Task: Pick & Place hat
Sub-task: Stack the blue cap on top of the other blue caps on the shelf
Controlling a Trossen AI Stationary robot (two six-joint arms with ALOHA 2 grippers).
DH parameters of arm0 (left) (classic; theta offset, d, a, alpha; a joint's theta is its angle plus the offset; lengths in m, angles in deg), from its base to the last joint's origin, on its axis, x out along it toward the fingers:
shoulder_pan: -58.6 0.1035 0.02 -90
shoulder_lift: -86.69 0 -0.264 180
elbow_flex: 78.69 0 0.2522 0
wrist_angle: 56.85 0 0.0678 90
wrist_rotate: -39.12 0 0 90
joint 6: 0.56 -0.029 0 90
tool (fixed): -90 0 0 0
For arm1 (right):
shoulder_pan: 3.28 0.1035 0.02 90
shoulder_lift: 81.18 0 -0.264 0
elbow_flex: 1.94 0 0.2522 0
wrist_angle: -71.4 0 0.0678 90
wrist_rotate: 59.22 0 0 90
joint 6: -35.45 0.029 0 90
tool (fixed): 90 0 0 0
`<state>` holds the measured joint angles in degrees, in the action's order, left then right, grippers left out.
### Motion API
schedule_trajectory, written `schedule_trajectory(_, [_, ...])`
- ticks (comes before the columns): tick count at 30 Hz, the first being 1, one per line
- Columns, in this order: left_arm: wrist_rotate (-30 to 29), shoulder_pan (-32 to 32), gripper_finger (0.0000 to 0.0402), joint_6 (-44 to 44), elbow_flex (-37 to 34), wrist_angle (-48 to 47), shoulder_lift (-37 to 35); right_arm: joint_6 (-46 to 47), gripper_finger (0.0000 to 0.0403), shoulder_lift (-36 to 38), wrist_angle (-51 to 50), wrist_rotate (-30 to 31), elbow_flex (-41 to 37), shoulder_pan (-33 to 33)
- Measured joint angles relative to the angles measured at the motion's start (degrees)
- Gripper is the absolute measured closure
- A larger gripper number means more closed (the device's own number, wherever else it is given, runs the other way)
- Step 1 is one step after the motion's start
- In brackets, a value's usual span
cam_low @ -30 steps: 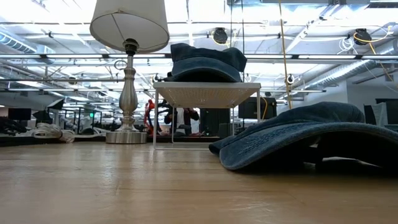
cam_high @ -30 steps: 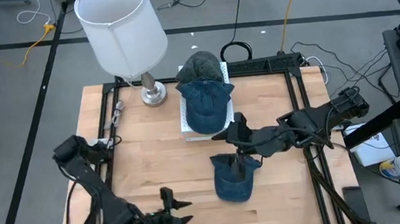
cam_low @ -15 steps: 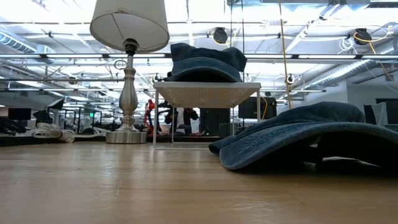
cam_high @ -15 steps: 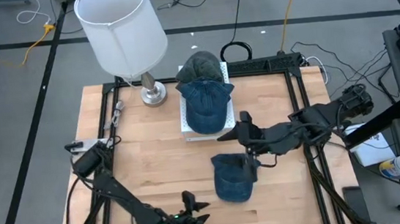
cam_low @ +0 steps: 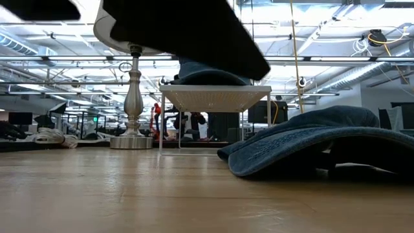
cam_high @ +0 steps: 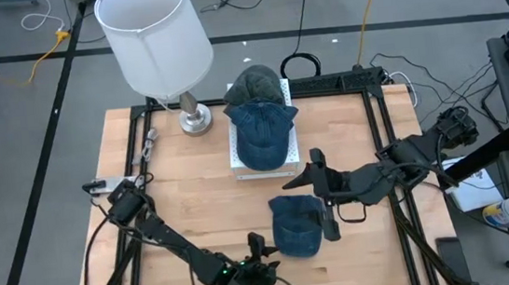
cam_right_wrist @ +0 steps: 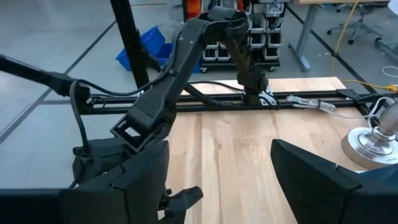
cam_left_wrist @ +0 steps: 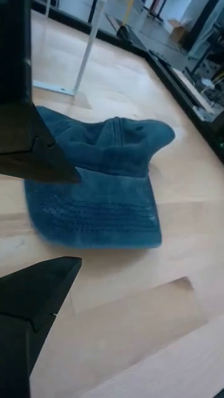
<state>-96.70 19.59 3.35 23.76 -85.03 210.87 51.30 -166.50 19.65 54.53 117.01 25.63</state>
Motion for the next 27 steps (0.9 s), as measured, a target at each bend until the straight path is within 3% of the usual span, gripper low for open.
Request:
schedule_trajectory(9, [6.39,2.93,0.0192,-9.75,0.0,-0.32,1.41,-2.09,0.0128,0.0,-1.47,0.0,0.0,1.36])
schedule_trajectory(13, [7.52,4.41,0.0192,-11.68,0.0,-0.49,1.88,-2.7,0.0128,0.0,-2.47,0.14,0.0,1.32])
schedule_trajectory(27, [19.92,6.22,0.0192,-15.15,0.0,-0.33,2.32,-4.73,0.0128,-0.04,-4.83,0.15,0.0,1.32])
